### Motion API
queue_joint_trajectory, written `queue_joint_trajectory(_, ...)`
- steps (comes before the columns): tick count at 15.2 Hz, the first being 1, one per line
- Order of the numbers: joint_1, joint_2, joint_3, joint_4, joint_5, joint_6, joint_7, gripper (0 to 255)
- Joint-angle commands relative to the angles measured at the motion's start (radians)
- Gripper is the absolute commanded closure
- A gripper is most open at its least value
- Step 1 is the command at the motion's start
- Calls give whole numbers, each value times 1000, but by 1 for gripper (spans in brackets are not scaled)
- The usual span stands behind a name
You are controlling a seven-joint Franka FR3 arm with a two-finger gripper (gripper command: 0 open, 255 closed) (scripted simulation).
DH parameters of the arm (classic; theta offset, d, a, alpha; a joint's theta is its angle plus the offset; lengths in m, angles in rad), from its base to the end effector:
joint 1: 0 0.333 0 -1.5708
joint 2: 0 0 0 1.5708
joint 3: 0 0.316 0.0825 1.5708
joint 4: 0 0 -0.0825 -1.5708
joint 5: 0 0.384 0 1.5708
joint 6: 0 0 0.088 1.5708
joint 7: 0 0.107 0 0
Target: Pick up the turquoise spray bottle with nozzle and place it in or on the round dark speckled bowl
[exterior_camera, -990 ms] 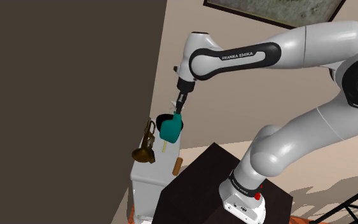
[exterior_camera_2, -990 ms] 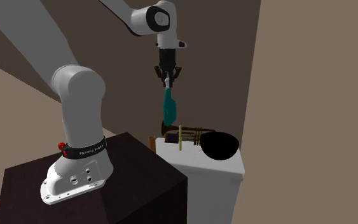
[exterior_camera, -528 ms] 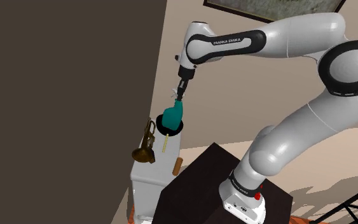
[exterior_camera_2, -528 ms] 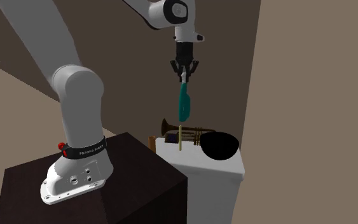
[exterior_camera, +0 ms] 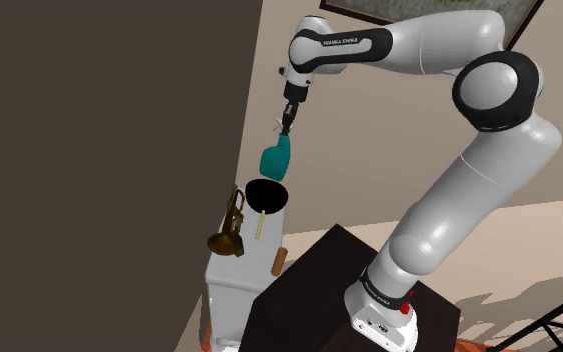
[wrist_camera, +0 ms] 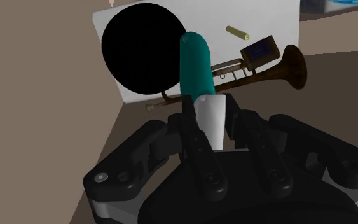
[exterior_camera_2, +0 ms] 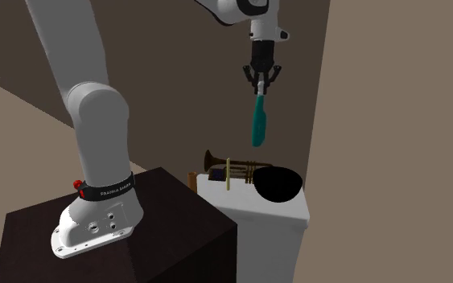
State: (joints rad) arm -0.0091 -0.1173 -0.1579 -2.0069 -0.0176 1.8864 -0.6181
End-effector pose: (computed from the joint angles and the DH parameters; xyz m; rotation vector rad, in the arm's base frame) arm 0.5154 -0.0909 0.5064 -3.0564 -0.7120 0.0056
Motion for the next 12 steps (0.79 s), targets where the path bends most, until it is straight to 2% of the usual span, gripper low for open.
queue_joint_trajectory(1,-13,56,-20,87,7,-31,-37,255)
queue_joint_trajectory(6,-52,207,-59,320,38,-116,-121,255)
queue_joint_trajectory(12,-52,210,-58,243,39,-36,-122,255)
